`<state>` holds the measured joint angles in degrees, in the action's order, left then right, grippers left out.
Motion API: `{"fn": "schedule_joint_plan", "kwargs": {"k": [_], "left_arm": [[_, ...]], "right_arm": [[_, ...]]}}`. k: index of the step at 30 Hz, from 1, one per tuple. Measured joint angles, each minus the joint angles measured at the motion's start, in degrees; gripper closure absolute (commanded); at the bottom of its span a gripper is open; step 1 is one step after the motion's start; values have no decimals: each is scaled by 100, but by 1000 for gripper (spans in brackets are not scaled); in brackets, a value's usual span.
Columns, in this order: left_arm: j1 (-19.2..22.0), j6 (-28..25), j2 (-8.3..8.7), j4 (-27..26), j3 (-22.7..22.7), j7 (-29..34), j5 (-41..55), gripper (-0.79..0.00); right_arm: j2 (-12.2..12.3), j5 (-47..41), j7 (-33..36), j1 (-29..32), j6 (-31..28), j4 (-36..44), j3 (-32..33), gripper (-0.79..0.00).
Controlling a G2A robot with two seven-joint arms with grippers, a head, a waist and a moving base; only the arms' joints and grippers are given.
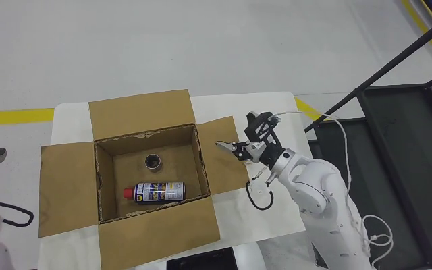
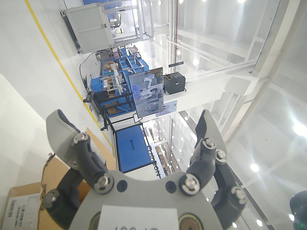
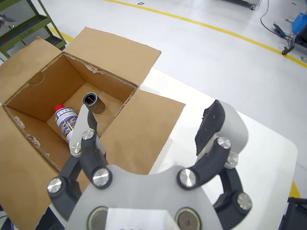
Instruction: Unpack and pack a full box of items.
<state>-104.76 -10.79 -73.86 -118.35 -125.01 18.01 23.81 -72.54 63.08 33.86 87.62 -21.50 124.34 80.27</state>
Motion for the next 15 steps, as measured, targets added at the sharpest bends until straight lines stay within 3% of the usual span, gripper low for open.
{"fn": "schedule_joint_plan", "kwargs": {"k": [5, 11, 15], "left_arm": [[0, 0, 0, 0, 0, 0, 0, -785], [0, 0, 0, 0, 0, 0, 0, -785], [0, 0, 0, 0, 0, 0, 0, -785]], "right_arm": [[-10, 415, 91, -311, 20, 1, -507, -776], [-20, 424, 91, -612, -112, -58, -898, -646], [-31, 499, 194, -832, -168, -129, -1167, -634]]}}
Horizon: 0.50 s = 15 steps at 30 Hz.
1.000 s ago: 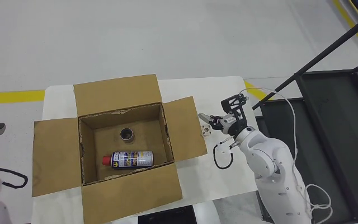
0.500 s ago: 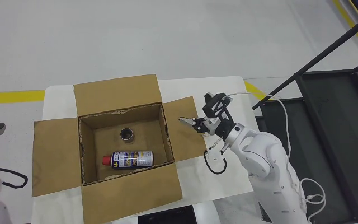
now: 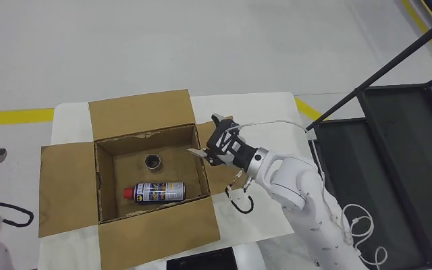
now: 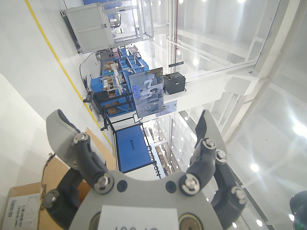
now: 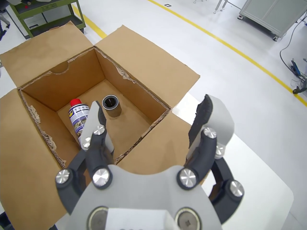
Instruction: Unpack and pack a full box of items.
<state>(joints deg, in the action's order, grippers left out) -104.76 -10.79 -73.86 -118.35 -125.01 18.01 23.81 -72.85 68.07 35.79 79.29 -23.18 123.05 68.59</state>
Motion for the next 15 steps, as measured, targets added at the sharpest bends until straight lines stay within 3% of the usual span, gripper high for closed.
{"fn": "schedule_joint_plan", "kwargs": {"k": [10, 15], "left_arm": [[0, 0, 0, 0, 0, 0, 0, -785], [0, 0, 0, 0, 0, 0, 0, -785]], "right_arm": [[-76, 130, 383, -673, -102, -357, -874, -613], [-118, 126, 636, -948, -230, -688, -1301, -646]]}}
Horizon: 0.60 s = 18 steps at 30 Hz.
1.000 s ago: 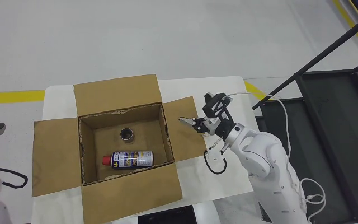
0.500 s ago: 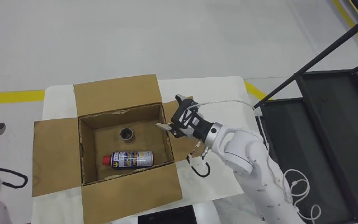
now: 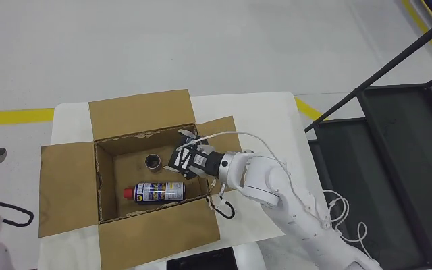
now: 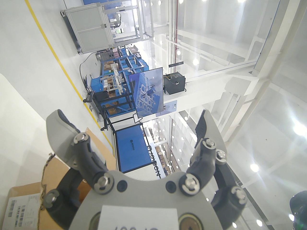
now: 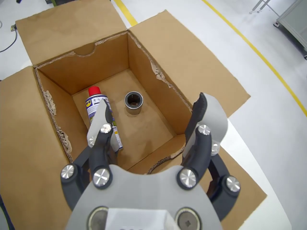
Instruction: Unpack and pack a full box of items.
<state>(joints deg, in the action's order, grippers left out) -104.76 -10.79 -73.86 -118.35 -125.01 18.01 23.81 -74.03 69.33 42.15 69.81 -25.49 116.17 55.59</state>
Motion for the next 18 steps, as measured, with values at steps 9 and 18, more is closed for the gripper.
{"fn": "schedule_joint_plan", "kwargs": {"k": [9, 18], "left_arm": [[0, 0, 0, 0, 0, 0, 0, -785], [0, 0, 0, 0, 0, 0, 0, -785]], "right_arm": [[-101, -173, 231, -352, 150, -413, -551, -634], [-322, -497, 585, -1014, 544, -986, -1207, -597]]}}
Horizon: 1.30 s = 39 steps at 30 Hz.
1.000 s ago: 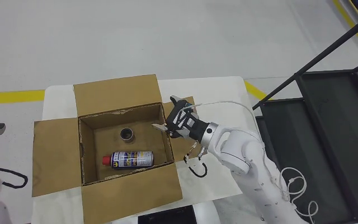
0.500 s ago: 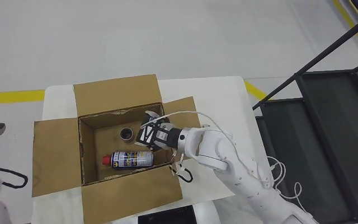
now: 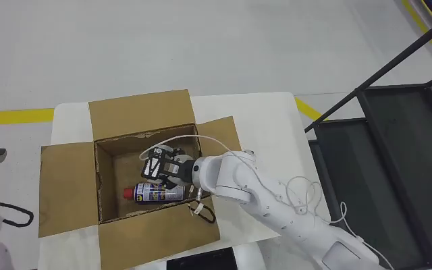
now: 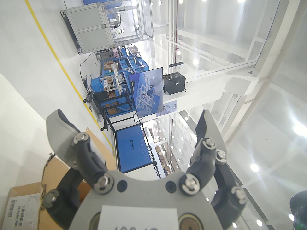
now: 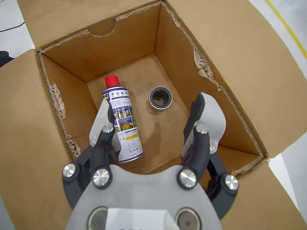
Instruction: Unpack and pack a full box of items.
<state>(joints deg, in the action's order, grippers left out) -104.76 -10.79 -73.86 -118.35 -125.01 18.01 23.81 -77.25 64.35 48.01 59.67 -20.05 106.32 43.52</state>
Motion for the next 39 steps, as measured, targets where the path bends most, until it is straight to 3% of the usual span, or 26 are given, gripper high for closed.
{"fn": "schedule_joint_plan", "kwargs": {"k": [3, 14, 20, 25, 39], "left_arm": [[0, 0, 0, 0, 0, 0, 0, -785], [0, 0, 0, 0, 0, 0, 0, -785], [0, 0, 0, 0, 0, 0, 0, -785], [0, 0, 0, 0, 0, 0, 0, -785], [0, 0, 0, 0, 0, 0, 0, -785]], "right_arm": [[-72, -51, 262, -232, 102, -204, -185, -674], [-166, -853, 1825, -922, -171, -553, -251, -785], [-219, -1329, 2540, -1175, -372, -736, -503, -785], [-308, -1416, 2416, -1375, -212, -955, -686, -785], [-663, -1496, 747, -1588, 357, -2367, -1130, -785]]}}
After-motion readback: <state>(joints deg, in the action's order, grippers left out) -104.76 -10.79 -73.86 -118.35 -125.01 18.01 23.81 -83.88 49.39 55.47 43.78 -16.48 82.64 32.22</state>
